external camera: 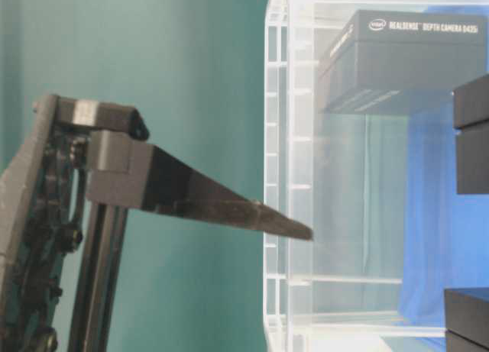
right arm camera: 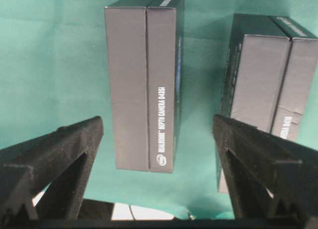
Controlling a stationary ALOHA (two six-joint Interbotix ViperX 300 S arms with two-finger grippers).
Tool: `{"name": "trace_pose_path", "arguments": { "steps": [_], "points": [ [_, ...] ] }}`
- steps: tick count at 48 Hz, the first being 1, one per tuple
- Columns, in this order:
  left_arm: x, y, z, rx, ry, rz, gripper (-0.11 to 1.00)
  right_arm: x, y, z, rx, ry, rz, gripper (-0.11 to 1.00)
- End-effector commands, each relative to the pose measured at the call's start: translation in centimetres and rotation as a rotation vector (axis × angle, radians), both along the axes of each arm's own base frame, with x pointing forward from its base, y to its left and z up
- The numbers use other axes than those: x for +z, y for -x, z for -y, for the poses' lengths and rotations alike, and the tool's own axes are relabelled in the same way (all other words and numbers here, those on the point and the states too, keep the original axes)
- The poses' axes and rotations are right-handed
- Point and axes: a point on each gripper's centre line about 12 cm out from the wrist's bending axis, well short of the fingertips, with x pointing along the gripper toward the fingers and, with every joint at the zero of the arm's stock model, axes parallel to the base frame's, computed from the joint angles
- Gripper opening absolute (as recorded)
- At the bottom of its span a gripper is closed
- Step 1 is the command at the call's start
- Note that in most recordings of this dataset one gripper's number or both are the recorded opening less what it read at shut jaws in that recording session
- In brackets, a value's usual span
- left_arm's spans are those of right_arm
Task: Take the box out of the case with the right arm.
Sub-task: 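Set the box upright on the table and open the right gripper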
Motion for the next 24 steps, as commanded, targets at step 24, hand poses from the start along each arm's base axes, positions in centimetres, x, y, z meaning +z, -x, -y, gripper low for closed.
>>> {"name": "trace_pose_path", "arguments": {
  "steps": [24],
  "points": [
    [0.6, -0.2, 0.1, -0.002, 0.003, 0.021, 0.0, 3.2, 5.9, -0.7, 0.056, 0.021, -0.094, 0.89]
  ]
}}
